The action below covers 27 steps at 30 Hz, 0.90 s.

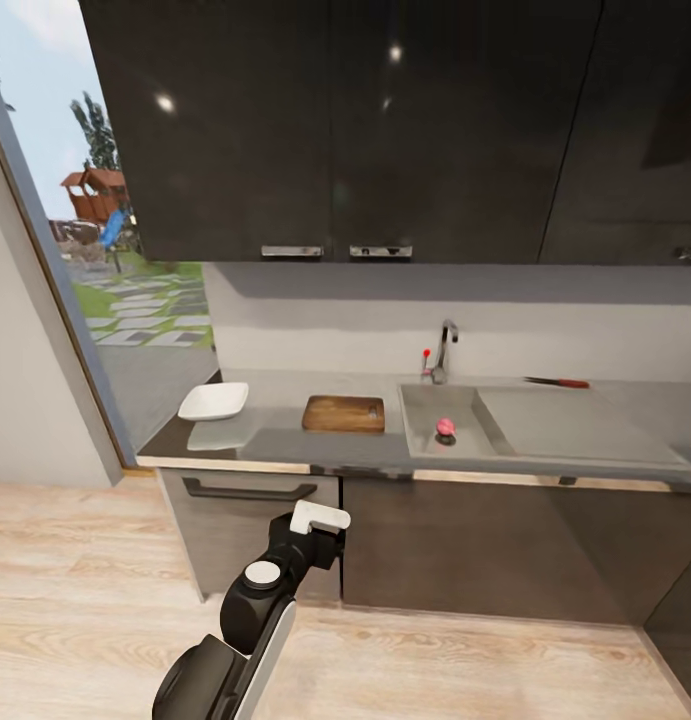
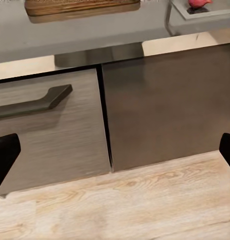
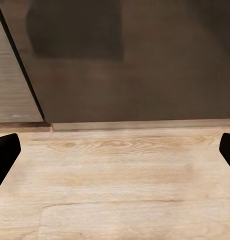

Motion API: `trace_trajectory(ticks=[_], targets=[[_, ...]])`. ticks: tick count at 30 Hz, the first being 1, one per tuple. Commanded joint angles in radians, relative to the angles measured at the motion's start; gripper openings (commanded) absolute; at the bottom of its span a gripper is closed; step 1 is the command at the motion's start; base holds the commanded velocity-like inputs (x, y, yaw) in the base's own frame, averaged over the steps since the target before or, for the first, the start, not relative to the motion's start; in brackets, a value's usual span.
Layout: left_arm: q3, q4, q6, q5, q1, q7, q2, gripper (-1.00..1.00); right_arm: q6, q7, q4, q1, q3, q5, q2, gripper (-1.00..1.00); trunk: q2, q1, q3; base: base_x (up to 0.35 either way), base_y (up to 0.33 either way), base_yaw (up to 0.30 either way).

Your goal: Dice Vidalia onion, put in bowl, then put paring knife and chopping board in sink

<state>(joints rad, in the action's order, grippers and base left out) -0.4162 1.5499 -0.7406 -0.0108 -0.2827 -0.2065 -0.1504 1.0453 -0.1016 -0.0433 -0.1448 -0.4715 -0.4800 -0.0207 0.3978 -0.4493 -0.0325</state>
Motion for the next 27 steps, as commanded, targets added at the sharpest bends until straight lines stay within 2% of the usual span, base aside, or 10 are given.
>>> trace_trajectory(ticks=[1,13,26,27], targets=[[-0.001,0.001,-0.005,-0.001,-0.001,-0.005,0.000,1.00,0.002,-0.010,0.001,-0.001,-0.009,0.001,0.000,1.00,0.002,-0.001,-0.001,0.000,0.000,0.000],[-0.001,0.001,-0.005,-0.001,-0.001,-0.005,0.000,1.00,0.002,-0.010,0.001,-0.001,-0.009,0.001,-0.001,1.00,0.002,-0.001,0.018,0.004,-0.005,0.000],[-0.002,0.001,-0.004,-0.001,-0.001,-0.005,0.000,1.00,0.002,-0.014,0.012,-0.001,-0.006,0.001,0.004,1.00,0.002,-0.001,0.037,0.104,-0.121,0.000],[-0.002,0.001,-0.004,-0.001,-0.001,-0.005,0.000,1.00,-0.043,-0.014,0.015,-0.001,-0.006,0.001,0.007,1.00,0.002,-0.001,0.038,0.026,-0.035,0.000]])
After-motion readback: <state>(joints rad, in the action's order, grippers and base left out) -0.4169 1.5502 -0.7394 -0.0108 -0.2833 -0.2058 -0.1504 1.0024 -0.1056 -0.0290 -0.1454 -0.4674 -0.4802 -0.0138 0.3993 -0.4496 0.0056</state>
